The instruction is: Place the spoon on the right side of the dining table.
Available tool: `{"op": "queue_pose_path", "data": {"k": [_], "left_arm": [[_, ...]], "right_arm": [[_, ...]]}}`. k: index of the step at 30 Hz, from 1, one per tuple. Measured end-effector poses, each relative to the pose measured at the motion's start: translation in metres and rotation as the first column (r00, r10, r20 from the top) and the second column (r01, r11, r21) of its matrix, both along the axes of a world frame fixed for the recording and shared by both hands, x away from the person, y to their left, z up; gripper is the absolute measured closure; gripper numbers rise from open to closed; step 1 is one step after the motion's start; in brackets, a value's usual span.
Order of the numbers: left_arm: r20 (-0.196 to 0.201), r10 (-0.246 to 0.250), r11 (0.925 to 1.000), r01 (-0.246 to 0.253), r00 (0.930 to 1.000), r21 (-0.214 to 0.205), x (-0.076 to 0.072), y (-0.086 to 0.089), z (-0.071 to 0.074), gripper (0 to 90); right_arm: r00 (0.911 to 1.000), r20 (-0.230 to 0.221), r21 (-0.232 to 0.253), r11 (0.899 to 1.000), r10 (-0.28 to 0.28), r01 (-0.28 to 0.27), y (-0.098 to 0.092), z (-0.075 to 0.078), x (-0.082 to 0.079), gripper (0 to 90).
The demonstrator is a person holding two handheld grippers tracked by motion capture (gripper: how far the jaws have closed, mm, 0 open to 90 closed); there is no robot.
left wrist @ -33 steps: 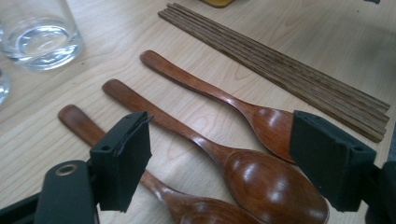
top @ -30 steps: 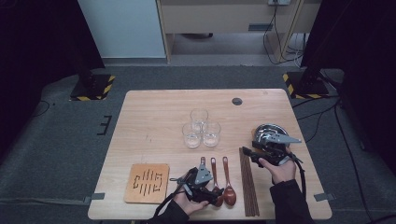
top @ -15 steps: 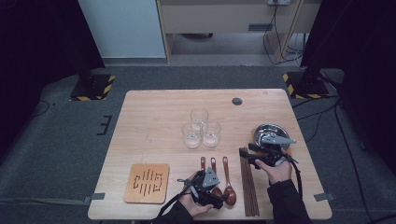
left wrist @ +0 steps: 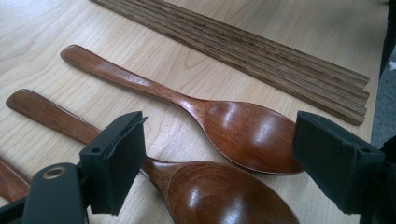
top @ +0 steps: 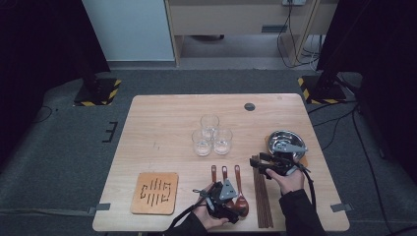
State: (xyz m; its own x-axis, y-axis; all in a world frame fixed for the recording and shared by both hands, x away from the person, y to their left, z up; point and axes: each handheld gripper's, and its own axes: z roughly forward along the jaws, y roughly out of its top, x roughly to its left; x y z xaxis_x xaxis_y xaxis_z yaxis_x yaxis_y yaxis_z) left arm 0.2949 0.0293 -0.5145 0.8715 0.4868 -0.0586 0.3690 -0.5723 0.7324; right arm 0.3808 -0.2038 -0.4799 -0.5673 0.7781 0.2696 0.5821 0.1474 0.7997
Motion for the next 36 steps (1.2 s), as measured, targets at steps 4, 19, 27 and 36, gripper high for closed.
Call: {"op": "queue_pose_path", "data": {"k": [4, 19, 27, 36], "left_arm": [[-0.001, -0.002, 1.0, 0.002, 1.0, 0.003, 0.0, -0.001, -0.001, 16.7], [-0.007, -0.021, 0.9996, 0.021, 0.9998, 0.019, -0.001, -0.006, -0.005, 16.1], [0.007, -0.019, 0.9993, 0.019, 0.9998, 0.034, -0.002, -0.008, -0.006, 16.2], [0.023, -0.016, 0.9985, 0.015, 0.9996, 0.054, -0.002, -0.009, -0.009, 16.3]], "right_arm": [[1.0, -0.006, -0.01, 1.0, 0.005, -0.005, 0.002, -0.002, 0.0, 43.4], [0.9989, -0.035, -0.023, 0.999, 0.032, -0.032, 0.013, -0.01, 0.002, 43.5], [0.9956, -0.084, -0.002, 0.999, 0.041, -0.042, 0.019, -0.019, 0.002, 43.8], [0.9902, -0.123, -0.031, 0.997, 0.066, -0.07, 0.03, -0.027, 0.003, 43.7]]}}
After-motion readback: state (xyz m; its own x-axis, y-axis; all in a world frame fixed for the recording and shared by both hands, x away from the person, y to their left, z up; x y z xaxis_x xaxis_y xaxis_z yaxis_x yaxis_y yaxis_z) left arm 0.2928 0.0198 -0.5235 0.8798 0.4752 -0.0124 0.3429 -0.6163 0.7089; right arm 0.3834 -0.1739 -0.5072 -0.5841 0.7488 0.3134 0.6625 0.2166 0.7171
